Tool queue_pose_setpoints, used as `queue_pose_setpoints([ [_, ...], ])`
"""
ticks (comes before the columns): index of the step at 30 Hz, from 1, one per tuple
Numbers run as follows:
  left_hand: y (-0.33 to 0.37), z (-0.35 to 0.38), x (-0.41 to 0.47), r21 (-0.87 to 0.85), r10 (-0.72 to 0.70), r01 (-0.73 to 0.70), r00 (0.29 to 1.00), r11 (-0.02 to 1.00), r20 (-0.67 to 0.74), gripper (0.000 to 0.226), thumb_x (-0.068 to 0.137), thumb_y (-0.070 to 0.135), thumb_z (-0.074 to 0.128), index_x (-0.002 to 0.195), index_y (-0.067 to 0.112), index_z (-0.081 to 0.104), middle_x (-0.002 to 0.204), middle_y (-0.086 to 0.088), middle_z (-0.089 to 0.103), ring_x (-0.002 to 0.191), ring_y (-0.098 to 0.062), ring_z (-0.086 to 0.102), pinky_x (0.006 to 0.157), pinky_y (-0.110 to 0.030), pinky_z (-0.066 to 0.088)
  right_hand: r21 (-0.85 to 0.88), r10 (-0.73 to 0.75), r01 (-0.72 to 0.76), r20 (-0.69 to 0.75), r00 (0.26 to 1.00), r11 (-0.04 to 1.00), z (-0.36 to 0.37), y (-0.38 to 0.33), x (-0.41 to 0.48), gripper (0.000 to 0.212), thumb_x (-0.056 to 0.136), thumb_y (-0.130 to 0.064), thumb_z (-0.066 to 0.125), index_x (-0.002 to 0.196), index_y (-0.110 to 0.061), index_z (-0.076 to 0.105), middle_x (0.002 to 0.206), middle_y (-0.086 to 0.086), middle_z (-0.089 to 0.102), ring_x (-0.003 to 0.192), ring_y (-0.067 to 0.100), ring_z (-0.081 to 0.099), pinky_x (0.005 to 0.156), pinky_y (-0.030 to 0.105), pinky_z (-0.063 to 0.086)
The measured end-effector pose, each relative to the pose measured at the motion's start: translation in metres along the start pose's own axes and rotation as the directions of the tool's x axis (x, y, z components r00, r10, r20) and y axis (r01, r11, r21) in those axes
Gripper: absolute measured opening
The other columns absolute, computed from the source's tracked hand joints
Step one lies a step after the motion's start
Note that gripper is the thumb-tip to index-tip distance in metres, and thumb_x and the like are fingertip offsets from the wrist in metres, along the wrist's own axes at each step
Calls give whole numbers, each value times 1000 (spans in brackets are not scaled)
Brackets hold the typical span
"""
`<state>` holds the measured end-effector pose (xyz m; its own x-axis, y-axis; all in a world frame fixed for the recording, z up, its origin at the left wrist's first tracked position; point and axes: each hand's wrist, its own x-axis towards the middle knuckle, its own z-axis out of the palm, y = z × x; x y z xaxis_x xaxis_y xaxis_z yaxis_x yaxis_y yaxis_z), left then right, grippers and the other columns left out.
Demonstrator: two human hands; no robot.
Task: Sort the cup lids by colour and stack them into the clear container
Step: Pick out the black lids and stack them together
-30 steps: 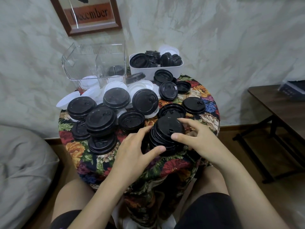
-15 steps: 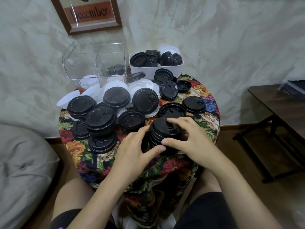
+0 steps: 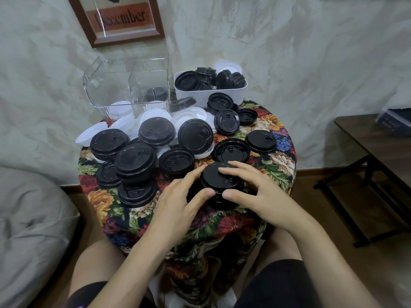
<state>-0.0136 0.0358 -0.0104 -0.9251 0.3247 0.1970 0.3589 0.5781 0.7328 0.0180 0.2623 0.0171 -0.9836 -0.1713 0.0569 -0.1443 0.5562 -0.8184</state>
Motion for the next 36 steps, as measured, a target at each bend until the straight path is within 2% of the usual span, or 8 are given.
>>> queue_pose_setpoints([
  [2, 0, 1, 0, -9, -4, 4, 1000, 1000, -7, 59, 88, 72, 47, 145, 57, 42, 120, 44, 50, 119, 12, 45, 94, -6, 33, 9, -7, 7, -53, 999, 1000, 5, 1, 0, 53, 82, -63, 67, 134, -57, 57, 148, -37, 39, 132, -26, 29, 99, -1, 26],
  [6, -4, 1, 0, -18, -19, 19, 1000, 1000, -3, 60, 89, 74, 53, 145, 54, 43, 132, 28, 58, 129, 1, 51, 100, -25, 42, 76, 41, -34, -93, 995, 997, 9, 9, 0, 81, 74, -75, 74, 146, -52, 46, 146, -31, 50, 136, -9, 45, 114, 32, 41],
  [8, -5, 0, 0, -11, -25, 25, 1000, 1000, 15, 65, 86, 75, 52, 146, 52, 43, 137, 24, 58, 131, 1, 49, 101, -27, 41, 71, 59, -53, -89, 994, 996, 9, 11, 0, 89, 67, -83, 72, 146, -54, 44, 144, -31, 52, 134, -7, 47, 114, 38, 43],
  [14, -3, -3, 1, 17, -22, 21, 997, 1000, 67, 70, 80, 77, 51, 145, 51, 41, 132, 30, 51, 131, 2, 46, 97, -24, 37, 55, 69, -65, -74, 995, 996, 10, 12, -3, 86, 71, -71, 75, 148, -54, 40, 147, -30, 49, 137, -7, 44, 117, 37, 40],
  [20, 0, -4, 0, 37, -9, 5, 996, 999, 89, 72, 81, 75, 52, 146, 45, 42, 138, 27, 50, 137, 0, 44, 101, -25, 37, 19, 70, -69, -38, 997, 997, 12, 14, -4, 85, 77, -71, 72, 150, -59, 31, 151, -29, 44, 142, 0, 41, 118, 42, 38],
  [29, 2, -3, 3, 0, -28, 28, 998, 1000, 54, 66, 85, 73, 58, 144, 50, 41, 141, 24, 56, 136, 2, 45, 105, -30, 40, 65, 52, -49, -53, 997, 997, 13, 16, -4, 84, 77, -69, 73, 151, -54, 36, 150, -31, 45, 138, -7, 42, 117, 34, 39],
  [33, 2, -4, 5, 28, -24, 21, 994, 999, 104, 77, 83, 85, 47, 152, 58, 28, 142, 16, 56, 135, -5, 43, 108, -31, 37, 214, 44, -32, -55, 998, 976, 4, 11, -1, 60, 90, -48, 68, 147, -38, 52, 142, -23, 58, 128, -8, 54, 112, 27, 45],
  [36, 6, -4, 3, 28, -40, 37, 995, 999, 93, 77, 83, 78, 48, 154, 52, 32, 134, 18, 55, 132, -4, 41, 102, -27, 34, 185, 81, -34, -252, 964, 982, -8, 13, 9, 34, 101, -32, 63, 135, -36, 64, 112, -14, 74, 103, 0, 69, 97, 33, 57],
])
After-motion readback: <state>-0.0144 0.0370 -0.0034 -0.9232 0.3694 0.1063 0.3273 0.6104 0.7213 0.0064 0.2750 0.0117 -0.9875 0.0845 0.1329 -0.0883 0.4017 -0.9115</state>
